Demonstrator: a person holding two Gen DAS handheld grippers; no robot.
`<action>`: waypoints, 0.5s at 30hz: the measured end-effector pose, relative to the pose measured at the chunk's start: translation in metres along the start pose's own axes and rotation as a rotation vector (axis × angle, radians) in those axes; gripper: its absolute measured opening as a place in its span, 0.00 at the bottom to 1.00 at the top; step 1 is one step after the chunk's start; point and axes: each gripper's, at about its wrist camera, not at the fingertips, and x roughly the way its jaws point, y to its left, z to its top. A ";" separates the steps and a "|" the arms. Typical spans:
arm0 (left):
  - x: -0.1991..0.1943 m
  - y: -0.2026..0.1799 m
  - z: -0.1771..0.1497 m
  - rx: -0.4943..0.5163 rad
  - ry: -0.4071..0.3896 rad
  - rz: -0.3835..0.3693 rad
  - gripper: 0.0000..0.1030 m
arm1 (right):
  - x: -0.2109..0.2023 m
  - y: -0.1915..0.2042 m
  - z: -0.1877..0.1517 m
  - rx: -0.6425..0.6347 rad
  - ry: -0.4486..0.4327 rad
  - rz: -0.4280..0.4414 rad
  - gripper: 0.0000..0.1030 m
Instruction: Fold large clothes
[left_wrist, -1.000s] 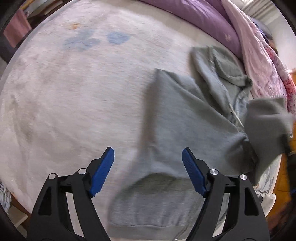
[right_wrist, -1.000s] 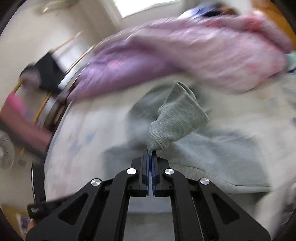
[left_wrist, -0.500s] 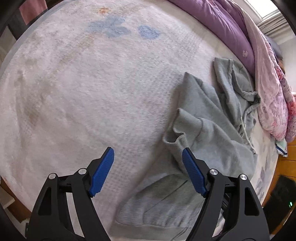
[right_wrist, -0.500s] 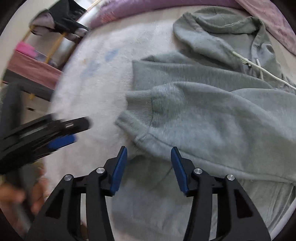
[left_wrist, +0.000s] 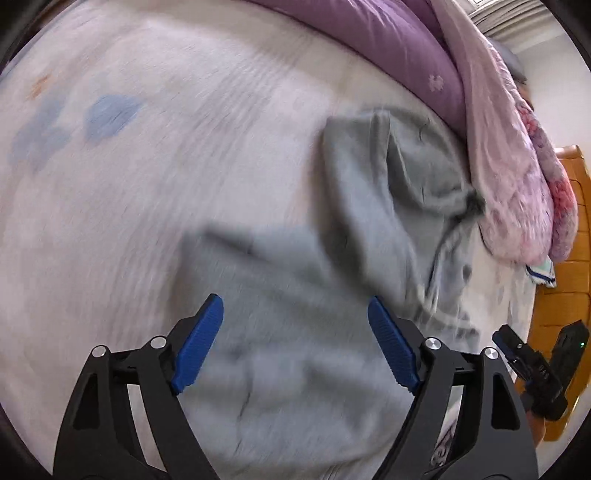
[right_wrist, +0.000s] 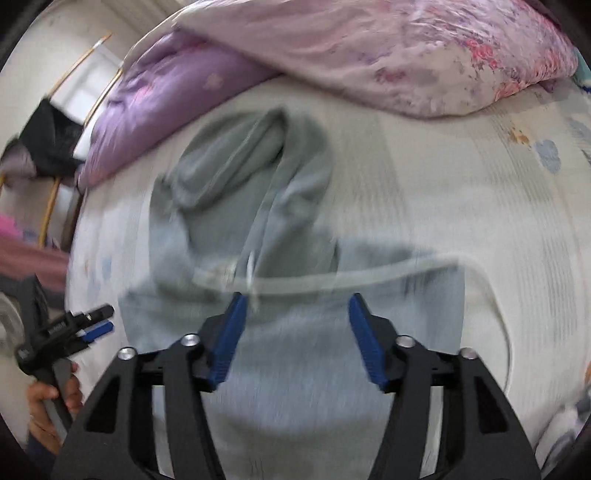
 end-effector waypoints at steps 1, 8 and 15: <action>0.006 -0.005 0.013 0.017 0.006 -0.011 0.79 | 0.006 -0.005 0.017 0.017 -0.006 0.018 0.57; 0.063 -0.033 0.094 0.045 0.040 0.042 0.82 | 0.049 -0.036 0.098 0.165 0.002 0.073 0.66; 0.100 -0.045 0.129 0.048 0.033 0.068 0.82 | 0.094 -0.035 0.134 0.188 0.036 0.151 0.66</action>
